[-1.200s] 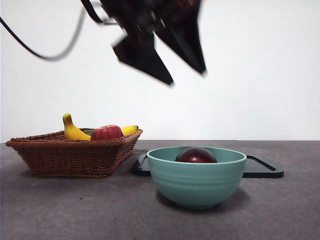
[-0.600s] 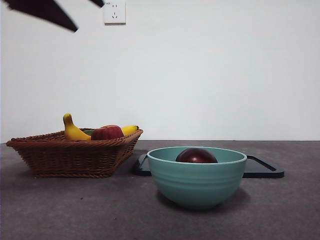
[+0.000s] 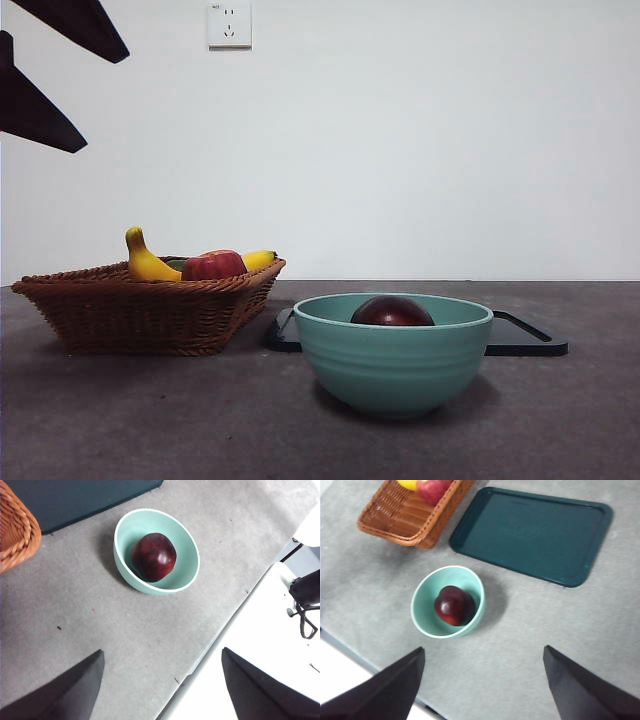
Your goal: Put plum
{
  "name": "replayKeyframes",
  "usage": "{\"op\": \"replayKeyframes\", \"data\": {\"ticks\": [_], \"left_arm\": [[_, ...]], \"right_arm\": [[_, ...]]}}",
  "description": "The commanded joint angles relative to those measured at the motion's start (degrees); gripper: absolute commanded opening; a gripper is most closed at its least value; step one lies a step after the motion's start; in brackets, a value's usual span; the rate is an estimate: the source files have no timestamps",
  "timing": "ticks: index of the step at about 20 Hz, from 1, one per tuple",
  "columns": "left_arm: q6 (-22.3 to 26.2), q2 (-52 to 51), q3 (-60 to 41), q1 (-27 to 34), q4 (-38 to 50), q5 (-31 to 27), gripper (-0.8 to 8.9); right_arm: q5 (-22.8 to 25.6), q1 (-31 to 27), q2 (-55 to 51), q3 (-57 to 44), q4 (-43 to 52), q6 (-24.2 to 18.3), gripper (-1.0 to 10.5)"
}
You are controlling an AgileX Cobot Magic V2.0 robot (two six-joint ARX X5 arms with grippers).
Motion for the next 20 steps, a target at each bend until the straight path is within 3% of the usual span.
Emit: {"op": "replayKeyframes", "data": {"ticks": [1, 5, 9, 12, 18, 20], "left_arm": [[0.3, 0.3, 0.4, -0.2, 0.8, 0.4, 3.74], [0.3, 0.3, 0.4, -0.2, 1.3, 0.4, 3.74], [0.3, 0.3, 0.4, -0.2, 1.4, 0.4, 3.74], [0.3, 0.3, 0.4, -0.2, 1.5, 0.4, 3.74], [0.3, 0.3, 0.4, -0.2, 1.5, 0.3, 3.74], [0.3, 0.3, 0.4, -0.2, 1.5, 0.3, 3.74]], "right_arm": [[-1.3, 0.7, 1.2, 1.1, 0.5, 0.1, 3.8], [-1.8, 4.6, 5.4, 0.4, 2.3, 1.8, 3.8], [-1.1, 10.4, 10.9, -4.3, 12.4, 7.1, 3.8], [3.7, 15.2, 15.7, -8.8, 21.5, 10.3, 3.8], [12.3, 22.2, 27.7, -10.0, 31.5, 12.1, 3.8], [14.2, 23.8, 31.8, -10.0, 34.2, 12.3, 3.2]]}}
